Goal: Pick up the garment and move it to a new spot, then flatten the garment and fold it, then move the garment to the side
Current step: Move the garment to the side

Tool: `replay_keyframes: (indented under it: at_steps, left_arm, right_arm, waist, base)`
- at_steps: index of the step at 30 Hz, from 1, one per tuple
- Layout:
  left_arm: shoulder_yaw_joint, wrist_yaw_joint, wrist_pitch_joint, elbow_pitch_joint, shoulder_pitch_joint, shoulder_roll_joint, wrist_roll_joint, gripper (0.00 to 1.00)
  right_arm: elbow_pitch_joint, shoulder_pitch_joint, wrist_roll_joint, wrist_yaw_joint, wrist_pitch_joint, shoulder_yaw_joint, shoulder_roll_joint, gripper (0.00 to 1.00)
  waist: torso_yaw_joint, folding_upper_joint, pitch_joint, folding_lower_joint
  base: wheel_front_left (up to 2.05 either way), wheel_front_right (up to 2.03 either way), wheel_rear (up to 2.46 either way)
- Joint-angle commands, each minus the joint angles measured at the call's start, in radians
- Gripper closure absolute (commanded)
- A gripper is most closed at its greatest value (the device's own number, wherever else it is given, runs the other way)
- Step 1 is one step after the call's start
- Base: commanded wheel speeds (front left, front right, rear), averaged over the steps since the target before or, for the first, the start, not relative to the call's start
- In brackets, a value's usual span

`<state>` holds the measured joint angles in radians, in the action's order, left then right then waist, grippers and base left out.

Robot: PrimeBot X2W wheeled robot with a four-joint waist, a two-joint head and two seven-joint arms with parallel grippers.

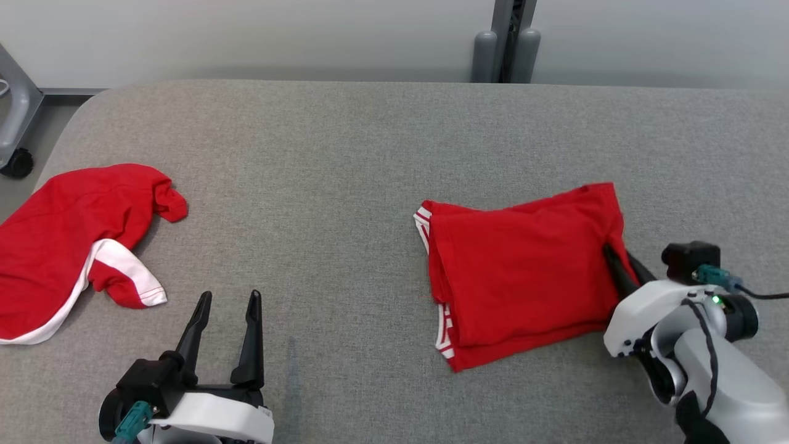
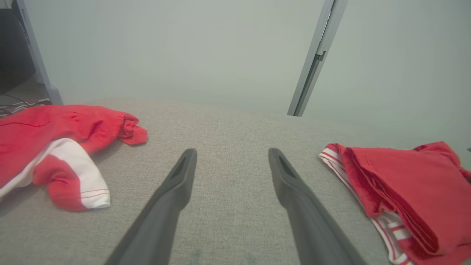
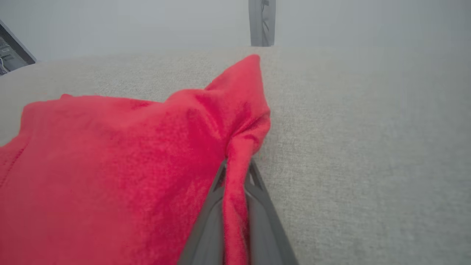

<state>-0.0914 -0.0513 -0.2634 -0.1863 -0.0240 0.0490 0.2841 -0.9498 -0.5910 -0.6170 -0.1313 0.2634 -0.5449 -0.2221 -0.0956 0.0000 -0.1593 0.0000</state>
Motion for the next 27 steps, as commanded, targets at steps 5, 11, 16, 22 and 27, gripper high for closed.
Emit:
replay_keyframes:
  at_steps: [5,11,16,22,27]
  left_arm:
    - [0.016,-0.003,-0.002,0.018,-0.025,0.003,-0.016,0.0]
    - [0.026,-0.019,-0.002,0.032,-0.051,0.003,-0.041,0.0]
    - [0.037,-0.035,-0.002,0.046,-0.081,0.003,-0.07,0.0]
    - [0.057,-0.055,-0.002,0.056,-0.115,0.008,-0.09,0.0]
    - [0.058,-0.068,-0.002,0.062,-0.138,0.023,-0.104,0.0]
  right_arm:
    - [0.065,-0.029,0.116,0.001,0.001,0.086,-0.012,1.0]
    - [0.11,-0.056,0.218,0.001,0.001,0.165,0.009,1.0]
    - [0.141,-0.075,0.266,0.001,0.001,0.213,0.032,1.0]
    - [0.178,-0.086,0.304,0.001,0.001,0.259,0.07,1.0]
    - [0.204,-0.085,0.326,0.001,0.001,0.294,0.095,1.0]
  waist:
    - [0.027,0.0,-0.018,0.0]
    - [0.093,0.0,-0.051,0.0]
    - [0.165,0.0,-0.089,0.0]
    - [0.262,0.0,-0.141,0.0]
    - [0.334,0.0,-0.175,0.0]
  base:
    - [0.0,0.0,0.0]
    - [0.0,0.0,0.0]
    - [0.0,0.0,0.0]
    - [0.0,0.0,0.0]
    - [0.0,0.0,0.0]
